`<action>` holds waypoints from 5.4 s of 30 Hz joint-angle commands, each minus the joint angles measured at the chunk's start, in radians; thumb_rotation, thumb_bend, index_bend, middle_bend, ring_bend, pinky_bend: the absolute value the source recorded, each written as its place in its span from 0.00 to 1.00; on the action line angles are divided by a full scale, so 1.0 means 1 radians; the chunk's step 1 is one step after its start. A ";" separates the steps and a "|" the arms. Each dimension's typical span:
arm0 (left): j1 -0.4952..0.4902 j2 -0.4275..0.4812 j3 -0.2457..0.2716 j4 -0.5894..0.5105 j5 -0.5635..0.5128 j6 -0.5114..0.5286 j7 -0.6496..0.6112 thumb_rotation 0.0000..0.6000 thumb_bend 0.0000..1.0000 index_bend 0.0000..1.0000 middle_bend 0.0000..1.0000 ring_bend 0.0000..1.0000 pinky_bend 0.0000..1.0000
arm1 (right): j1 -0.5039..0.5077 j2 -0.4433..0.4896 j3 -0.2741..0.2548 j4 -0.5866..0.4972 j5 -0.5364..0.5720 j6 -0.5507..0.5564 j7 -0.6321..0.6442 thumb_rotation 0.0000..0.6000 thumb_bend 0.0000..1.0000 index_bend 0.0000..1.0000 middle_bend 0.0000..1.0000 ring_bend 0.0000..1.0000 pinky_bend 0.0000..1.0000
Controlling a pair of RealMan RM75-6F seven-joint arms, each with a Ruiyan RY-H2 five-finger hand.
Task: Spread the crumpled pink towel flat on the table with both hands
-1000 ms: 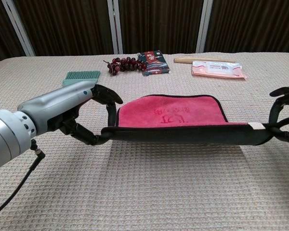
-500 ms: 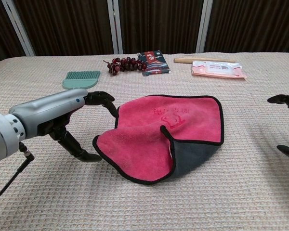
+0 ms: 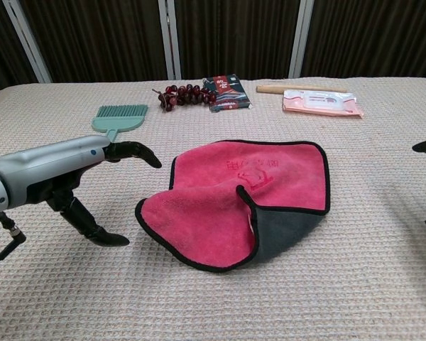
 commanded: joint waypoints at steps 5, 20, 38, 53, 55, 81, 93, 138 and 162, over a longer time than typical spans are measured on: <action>-0.005 0.031 0.025 0.003 0.000 -0.018 0.052 1.00 0.00 0.13 0.03 0.00 0.00 | -0.008 0.011 -0.007 0.008 -0.017 -0.017 0.026 1.00 0.30 0.00 0.00 0.00 0.00; -0.020 0.015 0.015 0.086 0.026 0.025 0.190 1.00 0.71 0.12 0.03 0.00 0.00 | -0.028 0.034 0.000 0.024 -0.073 -0.029 0.107 1.00 0.30 0.00 0.00 0.00 0.00; -0.235 -0.143 -0.131 0.342 -0.217 -0.094 0.503 1.00 0.85 0.12 0.04 0.00 0.00 | -0.031 0.023 0.038 0.085 -0.099 -0.040 0.163 1.00 0.30 0.00 0.00 0.00 0.00; -0.348 -0.309 -0.153 0.557 -0.327 -0.129 0.600 1.00 0.88 0.13 0.05 0.00 0.00 | -0.046 0.032 0.047 0.070 -0.132 -0.024 0.190 1.00 0.30 0.00 0.00 0.00 0.00; -0.354 -0.319 -0.151 0.570 -0.339 -0.133 0.604 1.00 0.88 0.13 0.05 0.00 0.00 | -0.049 0.033 0.047 0.068 -0.137 -0.021 0.192 1.00 0.30 0.00 0.00 0.00 0.00; -0.346 -0.246 -0.147 0.616 -0.400 -0.108 0.593 1.00 0.89 0.14 0.06 0.00 0.00 | -0.059 0.027 0.039 0.064 -0.164 -0.030 0.188 1.00 0.30 0.00 0.00 0.00 0.00; -0.320 -0.180 -0.173 0.554 -0.382 -0.085 0.509 1.00 0.63 0.11 0.05 0.00 0.00 | -0.056 0.043 0.039 0.066 -0.180 -0.047 0.195 1.00 0.30 0.00 0.00 0.00 0.00; 0.288 0.311 0.046 0.043 0.294 0.374 -0.195 1.00 0.09 0.10 0.02 0.00 0.00 | 0.397 -0.021 0.086 0.071 0.160 -0.435 -0.123 1.00 0.36 0.36 0.00 0.00 0.00; 0.324 0.294 0.008 0.062 0.328 0.311 -0.213 1.00 0.09 0.11 0.01 0.00 0.00 | 0.529 -0.107 0.038 0.130 0.371 -0.356 -0.253 1.00 0.44 0.34 0.00 0.00 0.00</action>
